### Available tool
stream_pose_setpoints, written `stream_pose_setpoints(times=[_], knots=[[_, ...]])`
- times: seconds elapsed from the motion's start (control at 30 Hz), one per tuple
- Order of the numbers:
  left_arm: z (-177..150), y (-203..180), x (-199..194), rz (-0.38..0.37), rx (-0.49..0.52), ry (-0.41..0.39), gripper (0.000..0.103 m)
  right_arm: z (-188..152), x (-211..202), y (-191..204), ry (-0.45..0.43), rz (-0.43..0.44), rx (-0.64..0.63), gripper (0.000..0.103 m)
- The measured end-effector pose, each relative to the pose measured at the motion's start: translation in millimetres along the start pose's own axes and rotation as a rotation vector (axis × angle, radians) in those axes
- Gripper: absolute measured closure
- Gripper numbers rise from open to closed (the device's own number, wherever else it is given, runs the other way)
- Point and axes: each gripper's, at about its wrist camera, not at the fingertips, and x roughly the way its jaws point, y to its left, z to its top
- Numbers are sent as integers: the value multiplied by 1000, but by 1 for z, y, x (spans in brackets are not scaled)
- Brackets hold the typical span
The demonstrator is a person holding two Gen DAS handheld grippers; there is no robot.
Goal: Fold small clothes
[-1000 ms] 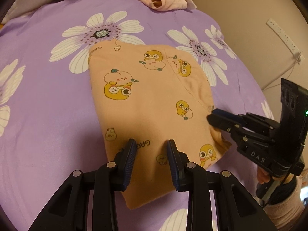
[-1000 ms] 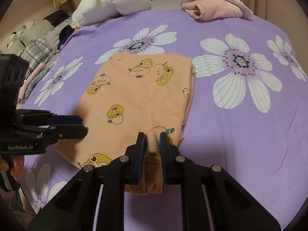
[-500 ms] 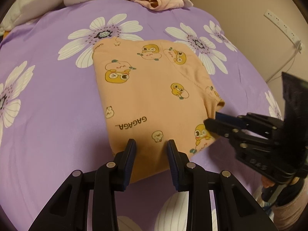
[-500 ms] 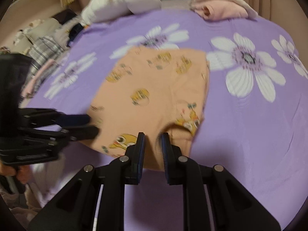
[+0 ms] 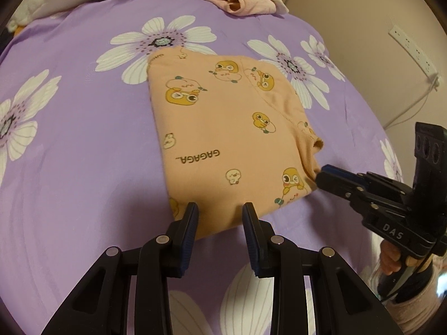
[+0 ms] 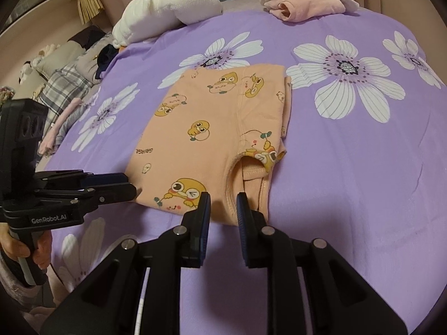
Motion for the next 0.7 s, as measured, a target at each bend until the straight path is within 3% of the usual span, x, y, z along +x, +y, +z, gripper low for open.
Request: stream_pose_setpoints(times=[0.07, 0.13, 0.2, 0.23, 0.27, 0.7], knots=[[0, 2, -3, -1, -17, -4, 73, 0, -5, 0, -8, 11, 10, 82], [0, 6, -5, -3, -40, -3, 63, 0, -7, -2, -13, 20, 25, 77], [0, 12, -8, -23, -81, -15, 50, 0, -9, -5, -17, 34, 54, 66], [0, 14, -9, -32, -93, -19, 50, 0, -10, -8, -16, 43, 75, 55], [1, 16, -10, -41, -104, -21, 50, 0, -10, -11, -17, 49, 93, 53], [7, 30, -10, -64, -151, -25, 50, 4, -6, -33, -16, 117, 236, 48]])
